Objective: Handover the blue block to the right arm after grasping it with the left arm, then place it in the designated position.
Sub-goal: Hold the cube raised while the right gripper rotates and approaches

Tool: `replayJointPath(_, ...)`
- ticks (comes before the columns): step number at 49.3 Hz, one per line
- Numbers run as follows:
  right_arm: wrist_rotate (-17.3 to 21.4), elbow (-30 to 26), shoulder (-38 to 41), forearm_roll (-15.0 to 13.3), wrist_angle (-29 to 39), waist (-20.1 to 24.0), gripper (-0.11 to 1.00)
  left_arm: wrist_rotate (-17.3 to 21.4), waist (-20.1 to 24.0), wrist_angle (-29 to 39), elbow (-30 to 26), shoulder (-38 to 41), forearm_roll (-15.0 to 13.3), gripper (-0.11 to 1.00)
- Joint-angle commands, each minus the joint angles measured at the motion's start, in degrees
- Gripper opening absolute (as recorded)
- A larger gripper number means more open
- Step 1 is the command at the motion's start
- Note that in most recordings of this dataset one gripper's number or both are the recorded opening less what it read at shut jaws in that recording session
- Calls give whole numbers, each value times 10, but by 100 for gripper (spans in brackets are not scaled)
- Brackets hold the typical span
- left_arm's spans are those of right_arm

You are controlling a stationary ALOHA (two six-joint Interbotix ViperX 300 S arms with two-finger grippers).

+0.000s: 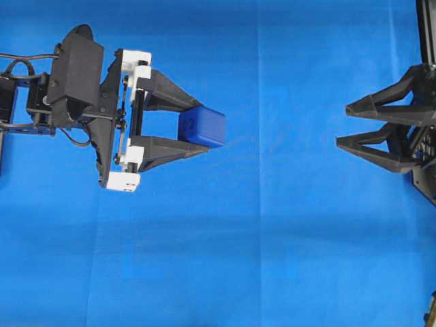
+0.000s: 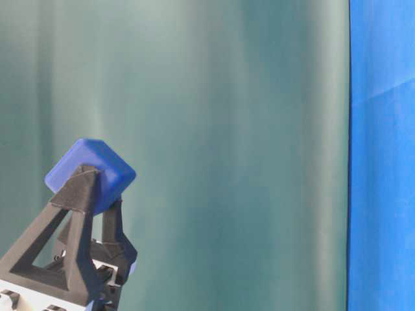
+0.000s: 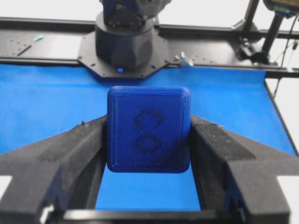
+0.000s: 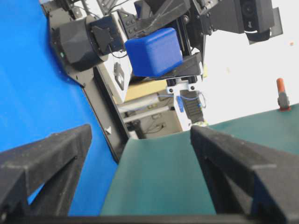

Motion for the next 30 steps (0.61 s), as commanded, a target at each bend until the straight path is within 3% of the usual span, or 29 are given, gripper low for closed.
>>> replayJointPath(1,-4,-15,4,-25,-3,2,97,-1,2,-7,-7,-11,-1,46)
replayJointPath(8,-9,-16,4,-50,-3,2,97,-1,2,-8,-8,-11,-1,46)
replayJointPath(30,-8,-17,4,-49,-3,2,95,-2,2,-9,-6,-11,-1,46)
